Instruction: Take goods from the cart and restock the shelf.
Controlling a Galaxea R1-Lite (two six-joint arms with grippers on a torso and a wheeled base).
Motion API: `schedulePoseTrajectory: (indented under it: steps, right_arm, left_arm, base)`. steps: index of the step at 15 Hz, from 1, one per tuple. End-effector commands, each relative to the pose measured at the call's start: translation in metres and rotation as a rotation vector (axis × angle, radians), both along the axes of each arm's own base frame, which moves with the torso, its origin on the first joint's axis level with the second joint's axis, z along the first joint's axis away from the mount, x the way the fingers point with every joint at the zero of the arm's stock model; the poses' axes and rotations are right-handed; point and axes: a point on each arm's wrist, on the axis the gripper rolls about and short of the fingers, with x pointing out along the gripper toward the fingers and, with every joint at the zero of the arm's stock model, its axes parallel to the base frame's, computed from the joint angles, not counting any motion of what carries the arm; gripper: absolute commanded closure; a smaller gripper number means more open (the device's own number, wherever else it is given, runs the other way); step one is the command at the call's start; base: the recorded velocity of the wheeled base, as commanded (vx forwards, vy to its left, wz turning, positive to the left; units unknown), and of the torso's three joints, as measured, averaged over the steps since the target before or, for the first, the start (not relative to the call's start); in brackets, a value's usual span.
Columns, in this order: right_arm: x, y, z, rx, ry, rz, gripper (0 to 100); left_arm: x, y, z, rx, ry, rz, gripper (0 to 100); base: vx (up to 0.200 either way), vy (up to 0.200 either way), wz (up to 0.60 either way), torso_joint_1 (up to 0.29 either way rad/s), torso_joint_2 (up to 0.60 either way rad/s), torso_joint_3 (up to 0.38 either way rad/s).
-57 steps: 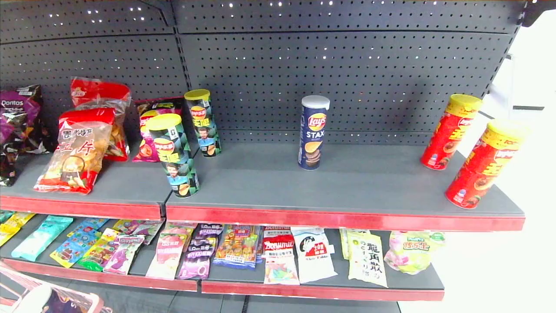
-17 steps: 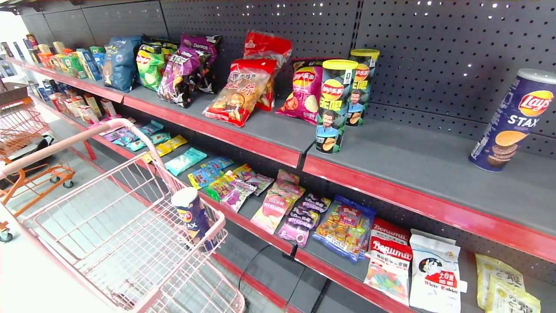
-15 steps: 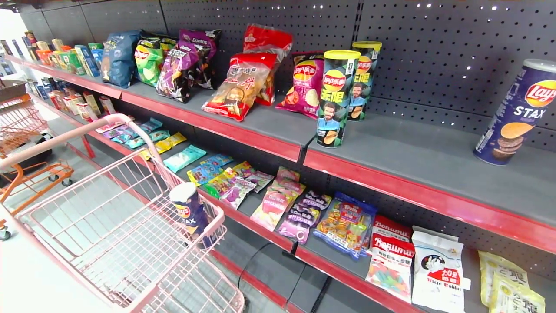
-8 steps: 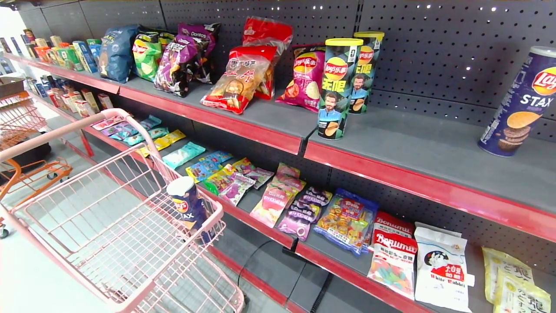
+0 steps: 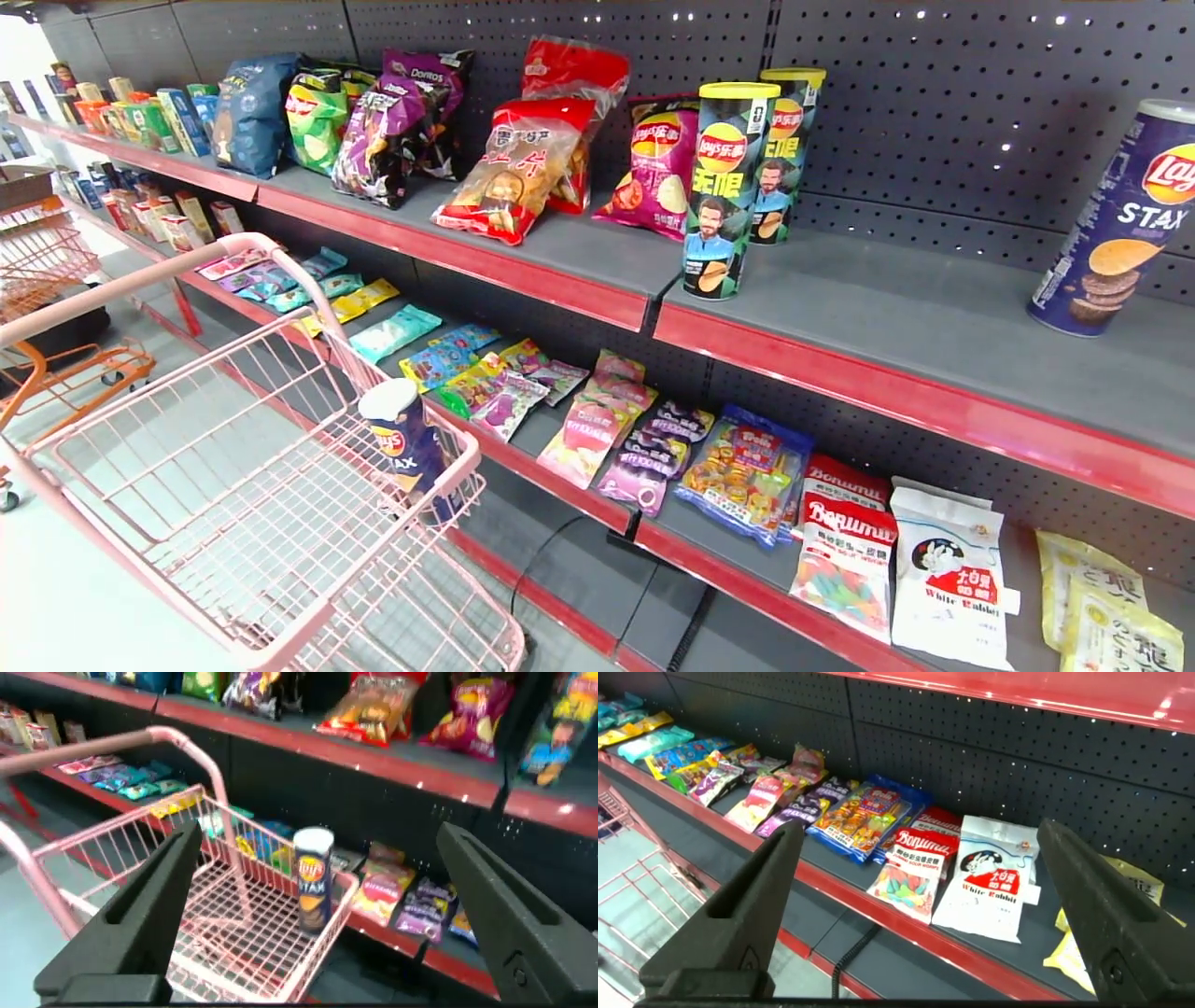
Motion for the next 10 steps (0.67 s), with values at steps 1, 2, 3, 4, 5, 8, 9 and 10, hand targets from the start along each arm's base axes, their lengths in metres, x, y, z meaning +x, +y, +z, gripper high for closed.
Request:
schedulePoseTrajectory:
  steps: [1,2,3,4,5,8,9,10]
  right_arm:
    - [0.0,0.0,0.0,0.006,0.0,0.0,0]
    - [0.0,0.0,0.0,0.006,0.0,0.0,0]
    - [0.0,0.0,0.0,0.01,0.0,0.0,0]
    - [0.0,0.0,0.0,0.012,0.0,0.0,0]
    - [0.0,0.0,0.0,0.012,0.0,0.0,0]
    - [0.0,0.0,0.0,0.012,0.0,0.0,0]
    - [0.0,0.0,0.0,0.01,0.0,0.0,0]
    - [0.0,0.0,0.0,0.01,0.0,0.0,0]
  left_arm:
    - [0.119,0.003,0.051,0.011,0.311,0.119,0]
    - [0.121,0.004,0.051,0.01,0.314,0.12,0]
    - [0.179,0.007,0.04,0.02,0.348,0.075,0]
    - [0.203,0.008,0.03,0.047,0.374,0.044,0]
    - [0.225,0.008,0.012,0.071,0.448,0.016,0]
    - [0.259,0.008,-0.023,0.063,0.585,-0.069,0]
    - [0.276,0.009,-0.041,0.077,0.615,-0.088,0]
    - [0.282,0.01,-0.05,0.082,0.631,-0.094,0]
  base:
    - [0.0,0.0,0.0,0.0,0.0,0.0]
    - [0.0,0.0,0.0,0.0,0.0,0.0]
    - [0.0,0.0,0.0,0.0,0.0,0.0]
    - [0.0,0.0,0.0,0.0,0.0,0.0]
    - [0.0,0.0,0.0,0.0,0.0,0.0]
    - [0.0,0.0,0.0,0.0,0.0,0.0]
    - [0.0,0.0,0.0,0.0,0.0,0.0]
    - [0.0,0.0,0.0,0.0,0.0,0.0]
